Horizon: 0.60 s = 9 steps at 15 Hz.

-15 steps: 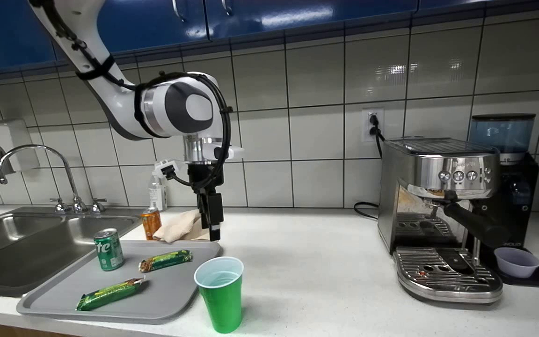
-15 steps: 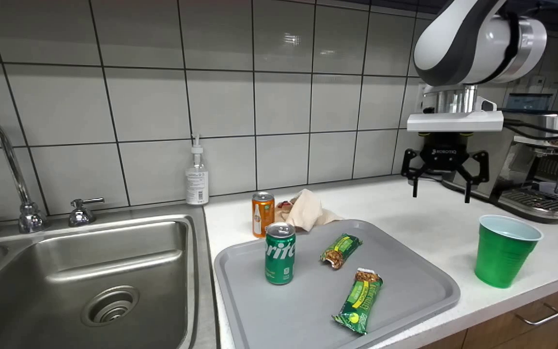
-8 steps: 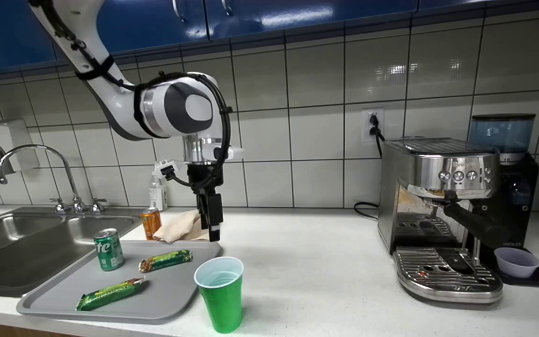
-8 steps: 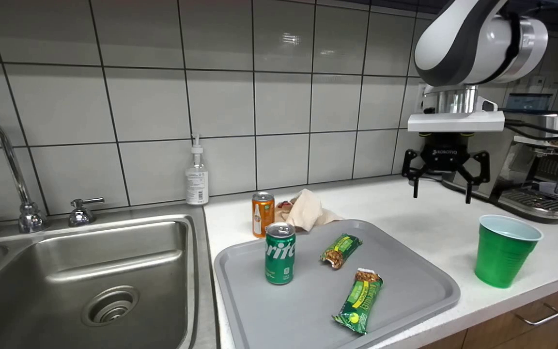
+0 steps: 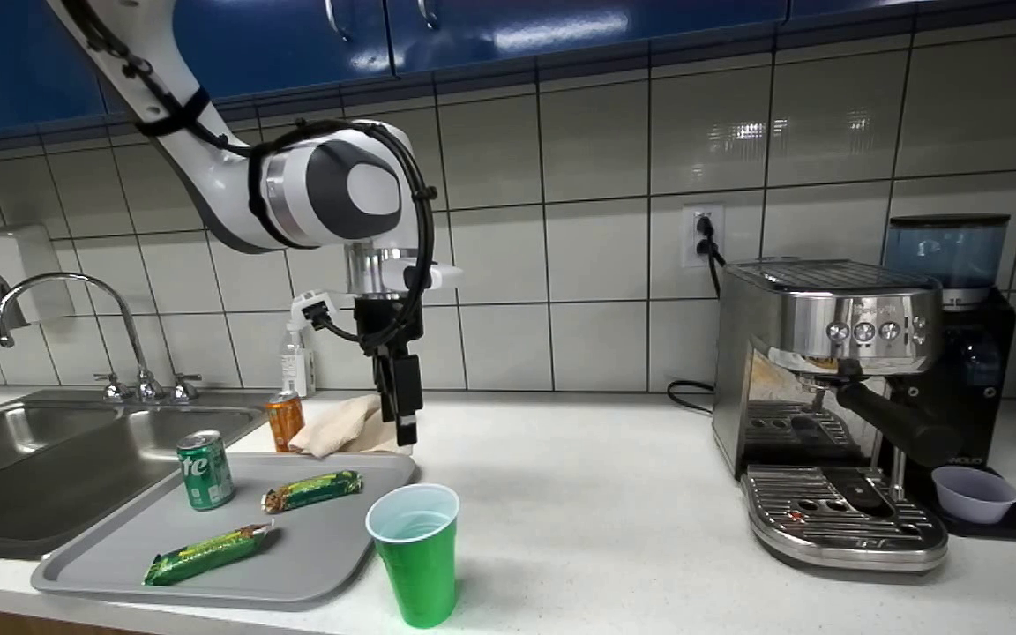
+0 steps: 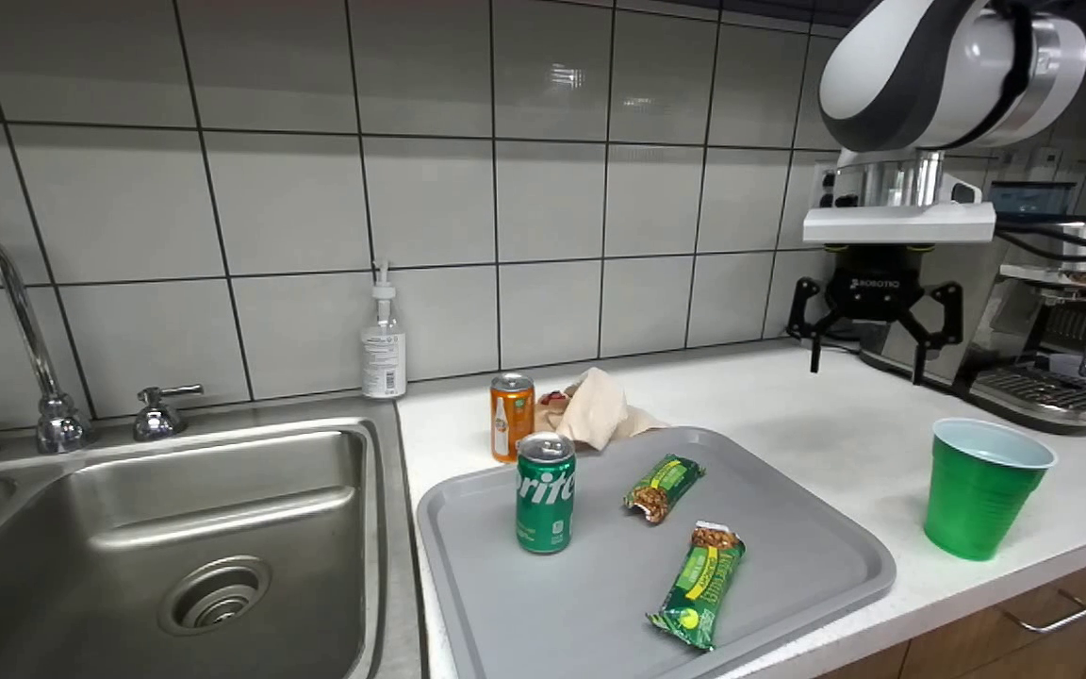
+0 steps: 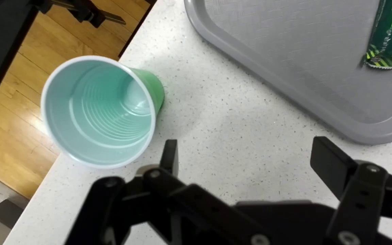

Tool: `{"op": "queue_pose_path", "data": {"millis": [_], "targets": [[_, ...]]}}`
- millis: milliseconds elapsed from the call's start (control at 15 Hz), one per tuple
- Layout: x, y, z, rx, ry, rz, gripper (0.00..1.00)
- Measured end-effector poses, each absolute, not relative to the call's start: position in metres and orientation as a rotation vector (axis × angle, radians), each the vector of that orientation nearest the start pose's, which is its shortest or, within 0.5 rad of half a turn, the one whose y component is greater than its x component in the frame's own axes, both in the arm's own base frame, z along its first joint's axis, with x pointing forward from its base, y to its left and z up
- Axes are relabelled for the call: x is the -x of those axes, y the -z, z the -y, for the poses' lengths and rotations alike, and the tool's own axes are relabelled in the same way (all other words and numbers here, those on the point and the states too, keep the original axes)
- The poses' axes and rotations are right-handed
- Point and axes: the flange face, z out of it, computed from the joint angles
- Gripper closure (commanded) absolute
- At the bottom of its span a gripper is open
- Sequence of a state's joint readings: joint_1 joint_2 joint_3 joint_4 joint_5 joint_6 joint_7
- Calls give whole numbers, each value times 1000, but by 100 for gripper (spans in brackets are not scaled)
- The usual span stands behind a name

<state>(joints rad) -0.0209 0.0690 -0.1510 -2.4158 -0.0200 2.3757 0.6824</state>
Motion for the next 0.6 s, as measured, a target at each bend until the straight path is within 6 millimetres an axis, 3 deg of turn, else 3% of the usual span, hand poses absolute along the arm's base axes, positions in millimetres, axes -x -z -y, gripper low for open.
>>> {"op": "queue_pose_path", "data": {"millis": [600], "targets": [[-445,-281,95,2888,-143,-1307,0]]}}
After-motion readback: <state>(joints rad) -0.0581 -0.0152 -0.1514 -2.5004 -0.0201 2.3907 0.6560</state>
